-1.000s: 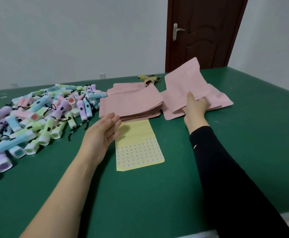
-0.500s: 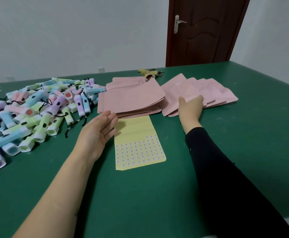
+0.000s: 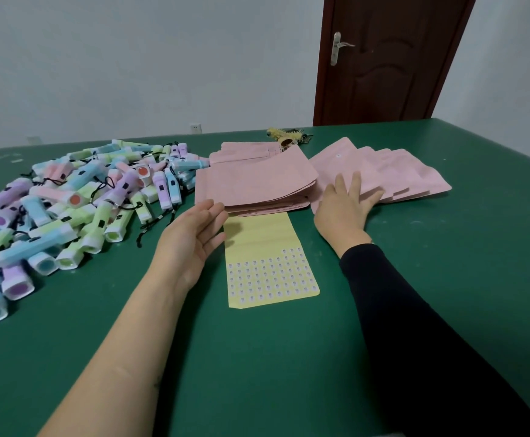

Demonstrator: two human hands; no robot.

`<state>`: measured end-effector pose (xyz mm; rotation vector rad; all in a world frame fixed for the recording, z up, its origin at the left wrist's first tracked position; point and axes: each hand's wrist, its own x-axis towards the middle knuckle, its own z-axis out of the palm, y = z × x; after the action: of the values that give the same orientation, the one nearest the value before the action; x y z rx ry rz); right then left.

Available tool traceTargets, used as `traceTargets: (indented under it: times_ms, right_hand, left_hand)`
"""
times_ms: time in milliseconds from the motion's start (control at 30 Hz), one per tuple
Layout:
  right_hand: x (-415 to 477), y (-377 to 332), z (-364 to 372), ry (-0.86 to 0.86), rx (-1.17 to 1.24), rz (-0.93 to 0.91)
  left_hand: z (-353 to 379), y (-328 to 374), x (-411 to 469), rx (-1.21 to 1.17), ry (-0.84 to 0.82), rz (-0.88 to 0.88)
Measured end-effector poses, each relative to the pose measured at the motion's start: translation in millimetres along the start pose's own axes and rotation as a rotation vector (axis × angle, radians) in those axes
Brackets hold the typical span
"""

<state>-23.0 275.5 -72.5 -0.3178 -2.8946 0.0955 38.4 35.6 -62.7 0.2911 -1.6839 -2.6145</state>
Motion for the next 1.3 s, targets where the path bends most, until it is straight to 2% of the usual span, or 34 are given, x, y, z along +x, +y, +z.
traceTargets:
  times_ms: [100,167,200,267,333,400,467,600,767,833,933,1000,1067,1167,1233,1300]
  right_hand:
    - [-1,-5,-8,0.215,0.157,-0.035]
    - [-3,-17,-15,0.416,0.269,-0.127]
    - [-4,-27,-18,0.464,0.292,-0.19]
    - [-10,-52,-20,0.414,0.228,-0.324]
    - [-14,-75,-18,0.258,0.072,-0.408]
    - [-13,-87,-17,0.125,-0.08,-0.415]
    - [-11,-92,-16,0.064,-0.194,-0.411]
    - [-7,-89,-14,0.111,-0.257,-0.429]
    - [-1,-79,-12,0.154,-0.176,-0.406]
    - [-5,-80,-16,0.093,-0.17,-0.419]
    - [-12,-84,-28,-0.107,-0.098,-0.404]
    - [-16,-84,-44,-0.137,-0.011,-0.369]
    - [-20,-84,-65,0.013,0.202,-0.372]
    - [-35,-86,-91,0.185,0.797,-0.374]
    - [-44,-87,-94,0.153,1.087,-0.337]
    - [-51,-91,-87,0.023,1.303,-0.298]
  left_hand:
    - [2,2,-3,0.108,-0.001,0.016]
    - [3,4,-5,0.281,0.023,0.059]
    - [2,4,-5,0.43,0.045,0.12]
    - [1,4,-5,0.825,0.057,0.306]
    - [-4,3,-8,1.124,0.054,0.4]
    - [-13,3,-10,1.25,0.041,0.392]
    - [-24,4,-11,1.313,0.026,0.381]
    - [-40,5,-16,1.311,-0.068,0.374]
    - [-40,5,-18,1.357,-0.163,0.378]
    - [-39,6,-18,1.362,-0.193,0.371]
    - [-41,6,-16,1.359,-0.225,0.349]
    - [-42,6,-14,1.358,-0.241,0.35]
    - [-43,6,-12,1.31,-0.238,0.356]
    - [-46,11,-12,1.02,-0.146,0.315]
    - [-46,17,-15,0.791,-0.088,0.316]
    - [-47,23,-18,0.626,-0.037,0.365]
